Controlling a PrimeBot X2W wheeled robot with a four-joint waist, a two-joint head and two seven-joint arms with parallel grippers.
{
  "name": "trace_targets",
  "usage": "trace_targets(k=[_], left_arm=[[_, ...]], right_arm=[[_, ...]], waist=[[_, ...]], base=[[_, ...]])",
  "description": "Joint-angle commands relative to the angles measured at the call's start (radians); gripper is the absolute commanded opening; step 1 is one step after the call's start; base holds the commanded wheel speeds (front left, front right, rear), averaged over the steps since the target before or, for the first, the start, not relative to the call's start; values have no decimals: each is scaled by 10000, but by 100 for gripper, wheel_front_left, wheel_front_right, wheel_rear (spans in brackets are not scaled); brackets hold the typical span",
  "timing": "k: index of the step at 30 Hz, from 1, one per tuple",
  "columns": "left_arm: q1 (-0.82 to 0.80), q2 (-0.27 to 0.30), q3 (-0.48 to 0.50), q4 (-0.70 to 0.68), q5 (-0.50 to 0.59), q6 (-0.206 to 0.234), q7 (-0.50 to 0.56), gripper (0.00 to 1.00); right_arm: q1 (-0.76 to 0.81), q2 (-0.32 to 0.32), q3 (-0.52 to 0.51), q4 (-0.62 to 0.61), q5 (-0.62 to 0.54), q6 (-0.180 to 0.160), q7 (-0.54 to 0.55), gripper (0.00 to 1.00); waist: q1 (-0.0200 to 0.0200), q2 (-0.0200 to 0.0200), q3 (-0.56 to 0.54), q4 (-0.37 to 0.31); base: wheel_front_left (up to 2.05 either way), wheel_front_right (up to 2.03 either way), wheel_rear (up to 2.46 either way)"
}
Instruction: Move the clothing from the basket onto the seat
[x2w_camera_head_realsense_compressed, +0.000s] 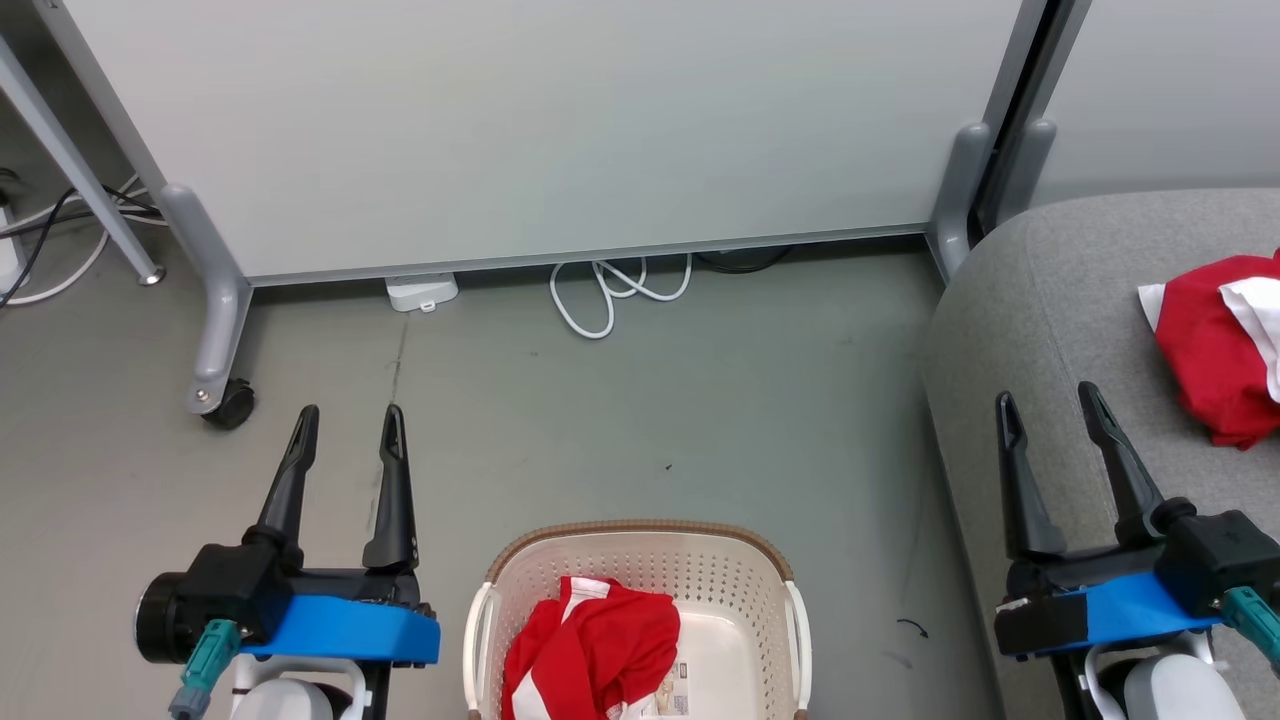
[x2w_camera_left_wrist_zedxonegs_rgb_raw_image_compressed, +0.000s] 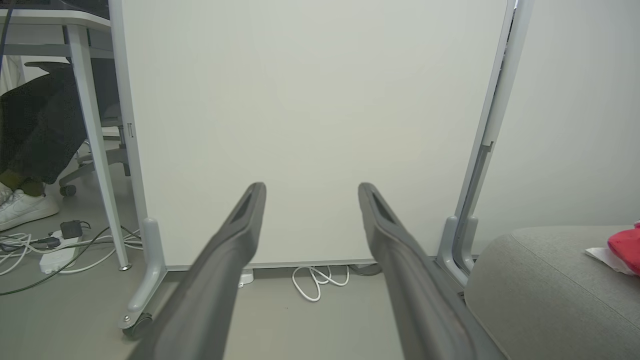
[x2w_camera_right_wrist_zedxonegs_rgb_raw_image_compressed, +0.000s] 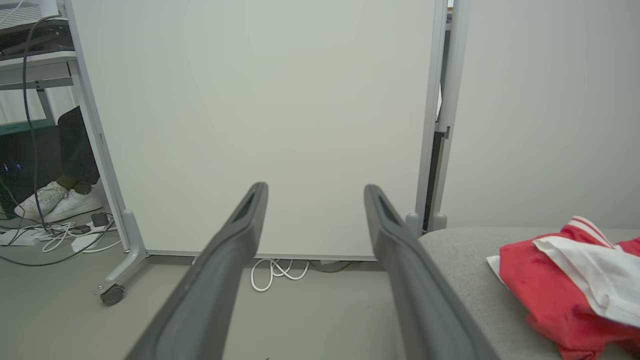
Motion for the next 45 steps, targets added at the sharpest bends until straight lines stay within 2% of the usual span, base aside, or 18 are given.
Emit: trace_targets(k=[1,14,23,28,37,45], left_arm=[[51,-14,37,25,74,-33,-30,100],[-42,-32,-32,122,142,-87,-30,100],[-1008,108,-1022,878,163,-114,-29,100],[-2002,558,-2206,1843,-9,-115,-29,100],[-4006,1303,-4451,4312,-240,-87,-29,100],[-5527,1605,-6525,6596,-402,-87,-29,100]], right_arm=[[152,20,-13,-4,-35,3,-34,100],[93,20,41,-1,16,1,-34,100],[-252,18,74,-76,-23,1,-34,100],[-609,17,174,-223,-162,1,-34,100],[-1687,14,436,-566,-432,1,-34,100],[-2393,14,619,-731,-435,3,-34,100]], waist=[[1,-1,3,-4],[1,-1,32,-4],[1,-1,401,-61],[1,-1,1022,-221],[1,-1,2845,-704],[1,-1,4066,-1043]], base=[[0,0,0],[0,0,0],[0,0,0],[0,0,0],[0,0,0],[0,0,0]])
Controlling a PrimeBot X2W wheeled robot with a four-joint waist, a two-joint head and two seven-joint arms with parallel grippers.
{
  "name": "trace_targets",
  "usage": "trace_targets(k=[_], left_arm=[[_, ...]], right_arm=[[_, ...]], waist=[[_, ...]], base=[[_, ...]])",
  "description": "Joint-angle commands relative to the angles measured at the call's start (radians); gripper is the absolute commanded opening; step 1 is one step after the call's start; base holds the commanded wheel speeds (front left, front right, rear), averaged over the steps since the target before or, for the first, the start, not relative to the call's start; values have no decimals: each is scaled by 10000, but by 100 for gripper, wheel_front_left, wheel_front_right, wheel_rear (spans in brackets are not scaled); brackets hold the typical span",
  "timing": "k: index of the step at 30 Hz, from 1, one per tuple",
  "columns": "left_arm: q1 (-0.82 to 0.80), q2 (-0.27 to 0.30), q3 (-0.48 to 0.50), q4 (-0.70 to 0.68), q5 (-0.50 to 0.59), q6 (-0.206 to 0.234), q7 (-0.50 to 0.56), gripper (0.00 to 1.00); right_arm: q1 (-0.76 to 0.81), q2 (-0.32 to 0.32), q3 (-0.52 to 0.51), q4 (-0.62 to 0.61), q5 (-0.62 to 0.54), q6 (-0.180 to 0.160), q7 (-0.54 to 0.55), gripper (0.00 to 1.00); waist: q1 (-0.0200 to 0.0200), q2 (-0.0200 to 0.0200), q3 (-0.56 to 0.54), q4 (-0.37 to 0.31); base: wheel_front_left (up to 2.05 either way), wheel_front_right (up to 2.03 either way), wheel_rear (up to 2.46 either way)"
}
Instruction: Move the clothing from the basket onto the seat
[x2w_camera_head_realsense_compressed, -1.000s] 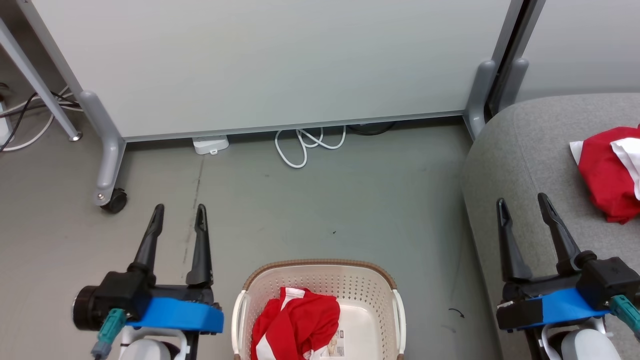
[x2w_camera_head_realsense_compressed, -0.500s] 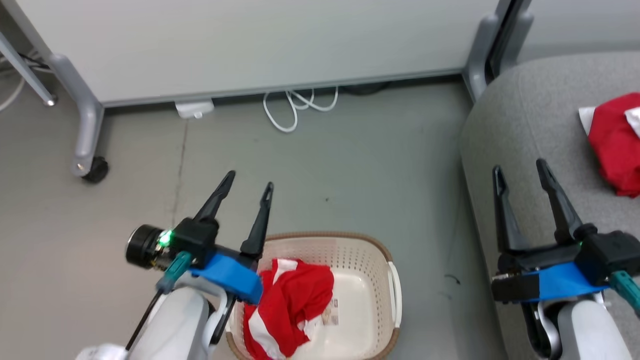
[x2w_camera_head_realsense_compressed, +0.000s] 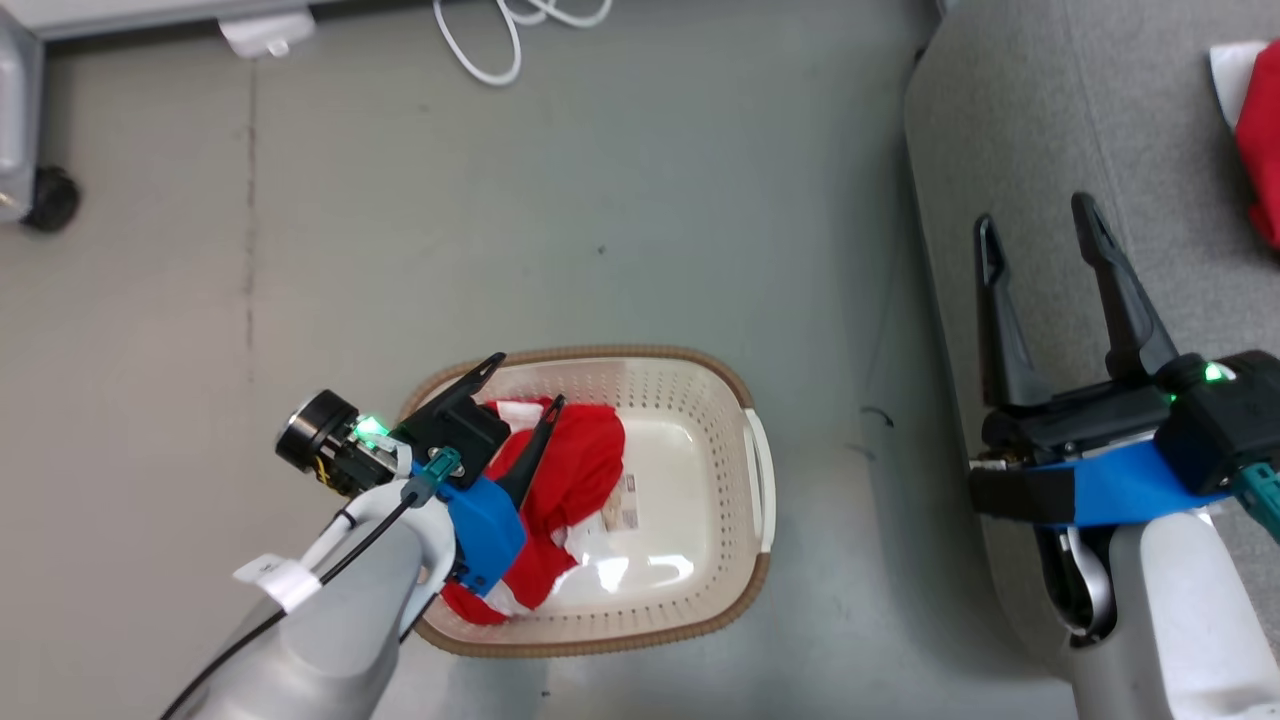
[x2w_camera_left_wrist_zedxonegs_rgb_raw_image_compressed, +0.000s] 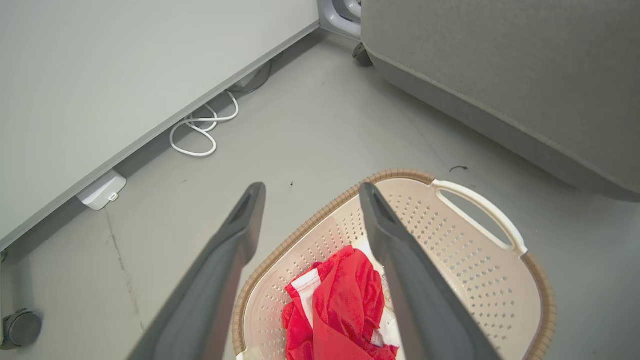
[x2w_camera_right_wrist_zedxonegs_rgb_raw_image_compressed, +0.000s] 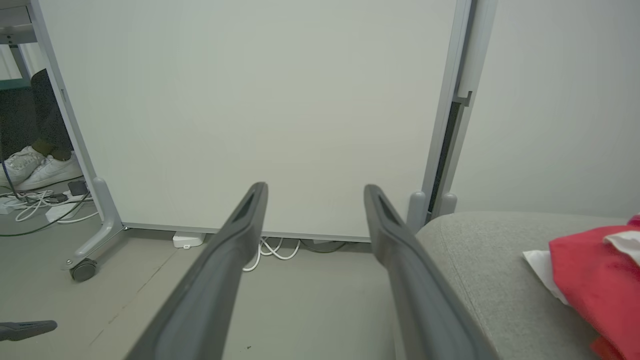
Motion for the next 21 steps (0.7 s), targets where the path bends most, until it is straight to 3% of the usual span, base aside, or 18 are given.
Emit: trace_targets(k=[1,8,21], left_arm=[[-387,109,-285,369,41,-1,-28,100],[-1641,116,-2572,2353,197,0,206,100],[-3140,-2,-5096,4136,-196,0,1428,100]], right_arm=[[-235,5,38,-95,-16,3,-34,100],[-785,6,92,-355,-93,3,-34,100],[-1584,5,141,-919,-211,1,-34,100]], waist=[[-3,0,533,-243],[-3,0,1564,-462],[-3,0,3338,-864]], base=[[0,0,0],[0,0,0],[0,0,0]])
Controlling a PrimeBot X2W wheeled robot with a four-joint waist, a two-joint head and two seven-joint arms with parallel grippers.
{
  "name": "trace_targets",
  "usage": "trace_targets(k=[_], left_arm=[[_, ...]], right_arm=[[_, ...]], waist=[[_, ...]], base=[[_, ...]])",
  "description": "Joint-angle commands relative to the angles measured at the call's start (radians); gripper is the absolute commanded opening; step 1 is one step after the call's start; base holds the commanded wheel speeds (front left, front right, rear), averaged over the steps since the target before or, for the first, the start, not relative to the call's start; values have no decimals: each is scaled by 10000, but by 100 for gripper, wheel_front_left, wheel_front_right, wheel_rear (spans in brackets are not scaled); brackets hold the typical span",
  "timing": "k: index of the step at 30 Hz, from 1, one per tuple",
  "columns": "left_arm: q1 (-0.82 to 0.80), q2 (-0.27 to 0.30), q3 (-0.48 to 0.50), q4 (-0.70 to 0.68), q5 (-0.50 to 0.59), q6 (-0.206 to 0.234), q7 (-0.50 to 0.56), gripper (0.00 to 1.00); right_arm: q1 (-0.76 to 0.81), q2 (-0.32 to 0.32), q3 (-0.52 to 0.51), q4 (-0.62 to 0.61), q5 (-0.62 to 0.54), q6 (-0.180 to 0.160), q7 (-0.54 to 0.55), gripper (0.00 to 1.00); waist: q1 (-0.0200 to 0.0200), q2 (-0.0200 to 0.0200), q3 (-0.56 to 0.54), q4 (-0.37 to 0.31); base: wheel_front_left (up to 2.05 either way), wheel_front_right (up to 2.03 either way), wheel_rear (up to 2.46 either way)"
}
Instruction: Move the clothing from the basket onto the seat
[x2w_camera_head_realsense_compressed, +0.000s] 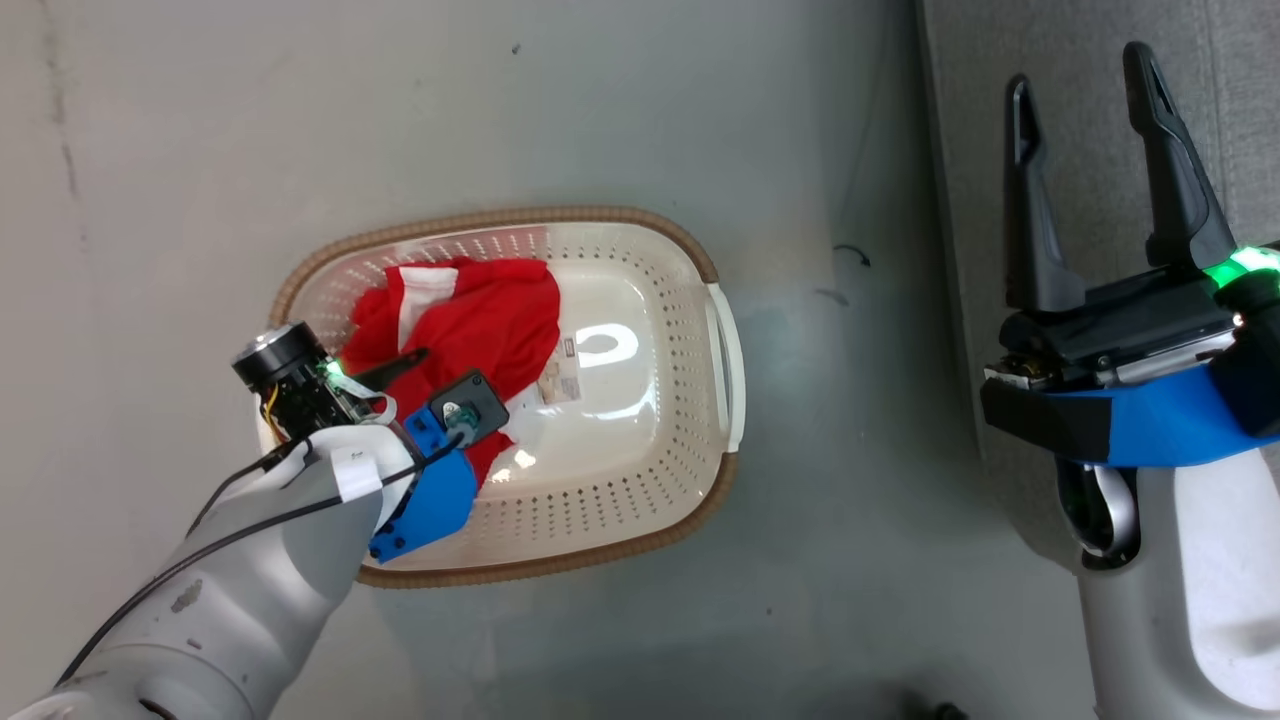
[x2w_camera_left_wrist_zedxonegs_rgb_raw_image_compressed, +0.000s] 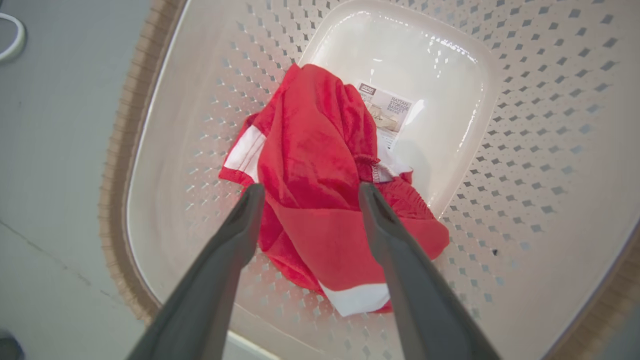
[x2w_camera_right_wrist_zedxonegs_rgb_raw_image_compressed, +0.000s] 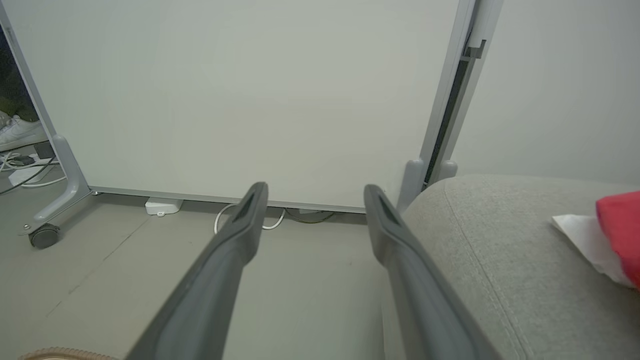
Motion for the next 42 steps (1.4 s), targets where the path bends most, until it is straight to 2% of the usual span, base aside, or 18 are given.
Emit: trace_targets(k=[1,6,12,21,31,35,36,37,42], left_arm=[[-273,31,-125,118,17,2,218,100],[-659,131,-397,322,17,1,744,100],[-1165,217,-581,466,659,1,1397,100],[-1359,54,-467,565,209,1,2370,100],[-1562,-91,-455,585,81,195,2468,100],[-1518,-66,-452,591,6,145,2460,100],[-1548,-42,-462,591,25,132,2423,52],[-1587,-29,-491,592,133,116,2348,0],[-1663,-29,-464,554,55,54,1835,0]], right_arm=[[-204,5,16,-79,-106,1,-34,100],[-305,5,26,-238,-140,1,-34,100],[-291,5,-107,-408,-202,1,-34,100],[-390,5,-8,-571,-151,1,-34,100],[-435,5,4,-831,-223,1,-34,100],[-417,5,3,-946,-258,1,-34,100],[-396,5,-2,-978,-276,1,-34,100],[-370,5,-11,-1004,-284,1,-34,100],[-375,5,-36,-964,-339,1,-34,100]], waist=[[-2,1,357,-147],[-2,1,754,-259],[-2,1,1107,-261],[-2,1,1594,-297],[-2,1,2090,-378],[-2,1,2176,-399],[-2,1,2201,-398],[-2,1,2222,-393],[-2,1,2174,-352]], base=[[0,0,0],[0,0,0],[0,0,0],[0,0,0],[0,0,0],[0,0,0],[0,0,0],[0,0,0],[0,0,0]])
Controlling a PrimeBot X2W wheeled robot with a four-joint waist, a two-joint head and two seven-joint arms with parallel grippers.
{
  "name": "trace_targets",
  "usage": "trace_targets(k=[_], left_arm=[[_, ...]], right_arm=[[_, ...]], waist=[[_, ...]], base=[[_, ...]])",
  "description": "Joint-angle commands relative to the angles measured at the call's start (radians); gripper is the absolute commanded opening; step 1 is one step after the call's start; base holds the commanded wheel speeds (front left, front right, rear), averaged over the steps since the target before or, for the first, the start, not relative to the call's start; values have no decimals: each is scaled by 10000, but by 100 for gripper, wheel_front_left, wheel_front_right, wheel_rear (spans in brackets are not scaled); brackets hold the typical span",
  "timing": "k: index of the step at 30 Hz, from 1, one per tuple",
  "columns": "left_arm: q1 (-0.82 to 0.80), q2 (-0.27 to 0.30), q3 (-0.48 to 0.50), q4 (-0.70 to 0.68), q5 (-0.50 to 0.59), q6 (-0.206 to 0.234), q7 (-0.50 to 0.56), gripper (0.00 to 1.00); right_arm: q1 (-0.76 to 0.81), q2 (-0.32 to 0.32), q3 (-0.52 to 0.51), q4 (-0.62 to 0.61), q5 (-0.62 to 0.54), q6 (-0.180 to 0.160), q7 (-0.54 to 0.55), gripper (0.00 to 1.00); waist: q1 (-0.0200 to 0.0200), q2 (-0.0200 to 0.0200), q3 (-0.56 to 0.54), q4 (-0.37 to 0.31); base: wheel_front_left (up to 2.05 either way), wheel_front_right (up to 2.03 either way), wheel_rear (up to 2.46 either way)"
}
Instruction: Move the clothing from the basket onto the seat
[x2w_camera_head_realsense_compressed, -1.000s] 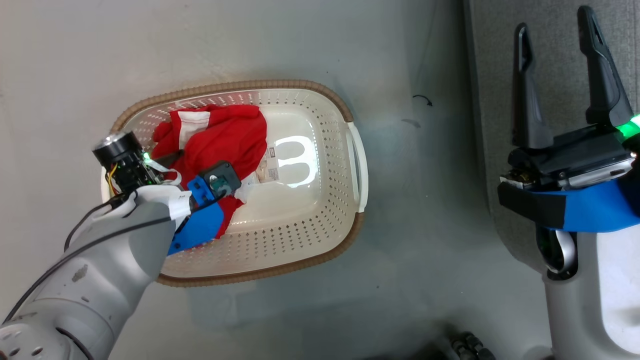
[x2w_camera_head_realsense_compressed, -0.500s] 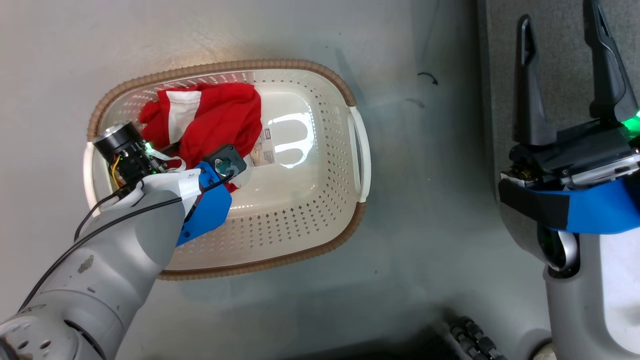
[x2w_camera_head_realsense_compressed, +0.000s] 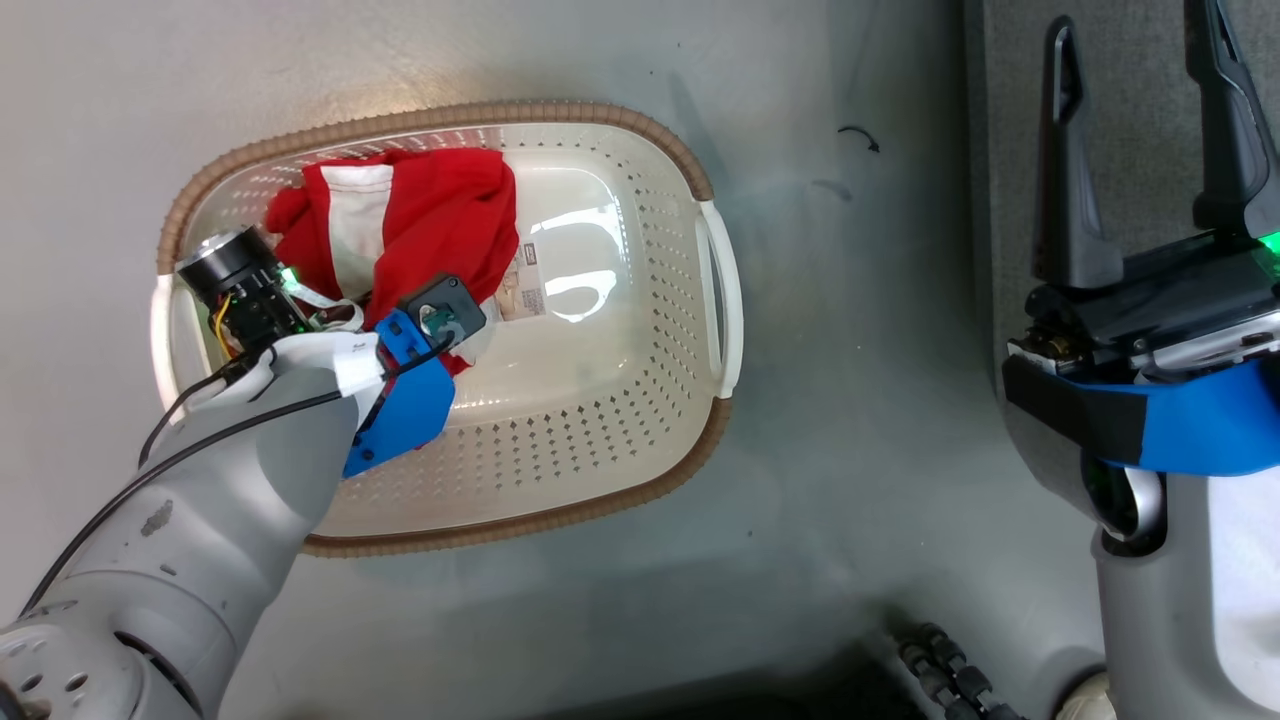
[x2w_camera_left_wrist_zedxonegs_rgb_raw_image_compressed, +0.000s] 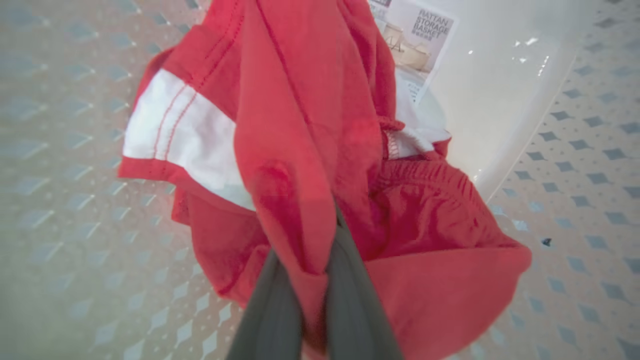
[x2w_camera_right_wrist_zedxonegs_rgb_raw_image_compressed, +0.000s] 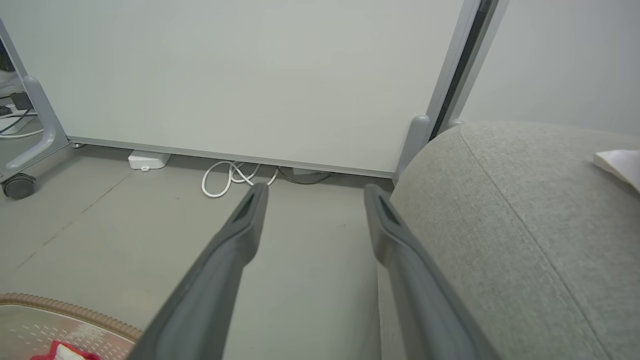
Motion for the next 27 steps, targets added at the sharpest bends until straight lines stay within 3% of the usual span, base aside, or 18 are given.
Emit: trace_targets(k=[1,19,27], left_arm=[[-202,-21,78,-27,-106,-31,-160,0],[797,-725,651,-512,-2459,-61,-2545,0],[1322,-684,1111,-846,-3681,-62,-3138,0]], right_arm=[[-108,5,-3,-5,-14,1,-34,100],[420,4,-52,740,-241,1,-34,100],[898,2,-175,1118,-275,1,-34,100]], waist=[[-1,0,-58,14],[-1,0,-2484,769],[-1,0,-3815,1062]], base=[[0,0,0],[0,0,0],[0,0,0]])
